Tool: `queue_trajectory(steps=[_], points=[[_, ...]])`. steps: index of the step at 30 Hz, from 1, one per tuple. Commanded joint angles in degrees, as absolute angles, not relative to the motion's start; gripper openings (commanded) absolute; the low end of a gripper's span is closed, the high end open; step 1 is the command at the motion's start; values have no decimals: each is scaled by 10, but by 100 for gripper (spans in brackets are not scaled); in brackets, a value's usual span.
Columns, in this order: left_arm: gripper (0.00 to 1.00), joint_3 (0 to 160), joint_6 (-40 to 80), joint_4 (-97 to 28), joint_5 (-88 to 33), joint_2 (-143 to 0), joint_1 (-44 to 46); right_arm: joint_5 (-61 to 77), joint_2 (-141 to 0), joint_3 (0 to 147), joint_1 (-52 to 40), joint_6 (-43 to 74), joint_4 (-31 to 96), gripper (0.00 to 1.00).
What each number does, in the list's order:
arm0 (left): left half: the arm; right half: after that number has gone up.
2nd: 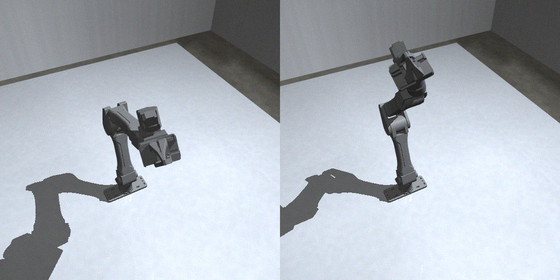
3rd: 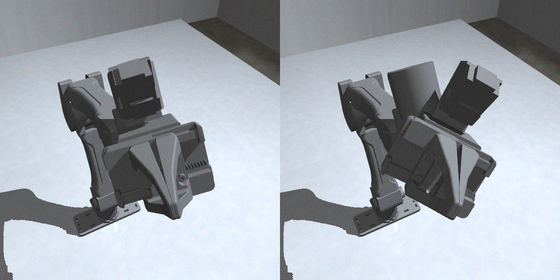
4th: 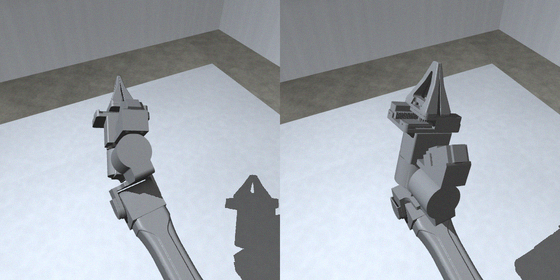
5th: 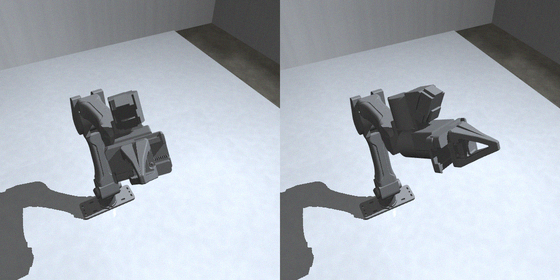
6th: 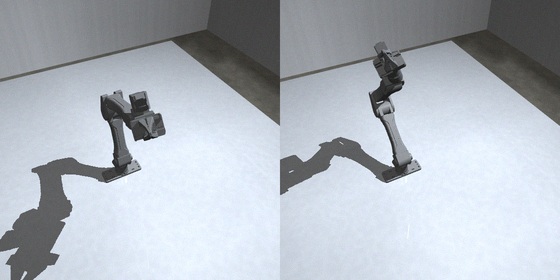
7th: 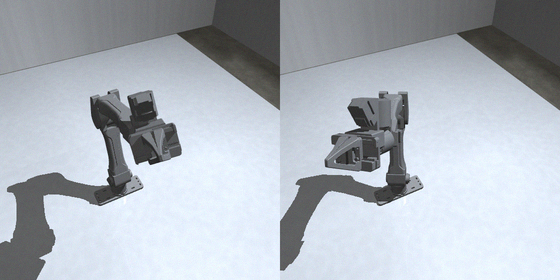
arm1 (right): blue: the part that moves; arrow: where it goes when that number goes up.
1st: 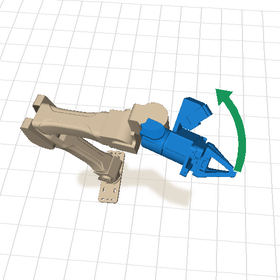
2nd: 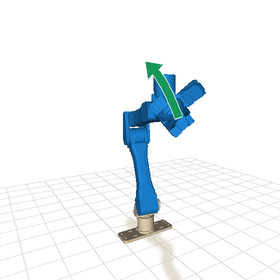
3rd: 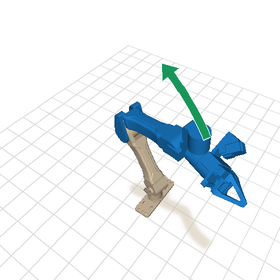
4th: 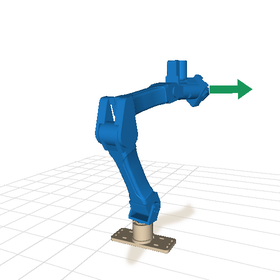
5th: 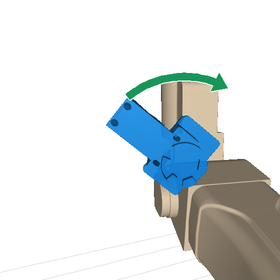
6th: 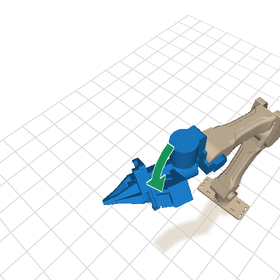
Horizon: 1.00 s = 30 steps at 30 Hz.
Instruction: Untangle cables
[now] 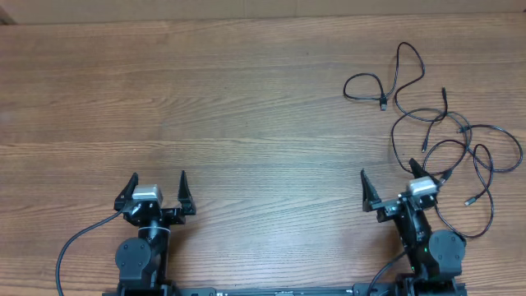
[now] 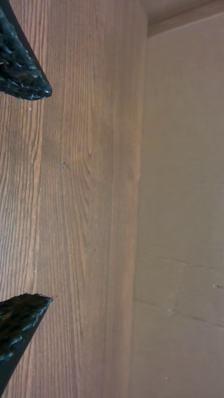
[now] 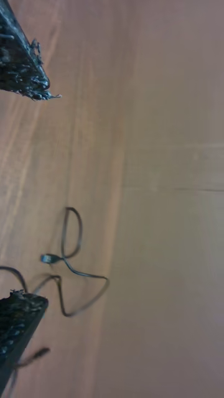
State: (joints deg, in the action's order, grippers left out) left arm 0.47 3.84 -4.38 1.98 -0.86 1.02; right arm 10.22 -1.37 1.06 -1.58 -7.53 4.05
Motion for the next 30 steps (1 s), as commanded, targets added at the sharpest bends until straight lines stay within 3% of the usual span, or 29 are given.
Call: queue_trajectory(steps=[1,30], points=[[99,3,26,-43,19,-3,9,79,-1,4,-18,-73,42,100],[100,3,26,-43,19,-3,9,82,-2,4,-18,-74,40,100]])
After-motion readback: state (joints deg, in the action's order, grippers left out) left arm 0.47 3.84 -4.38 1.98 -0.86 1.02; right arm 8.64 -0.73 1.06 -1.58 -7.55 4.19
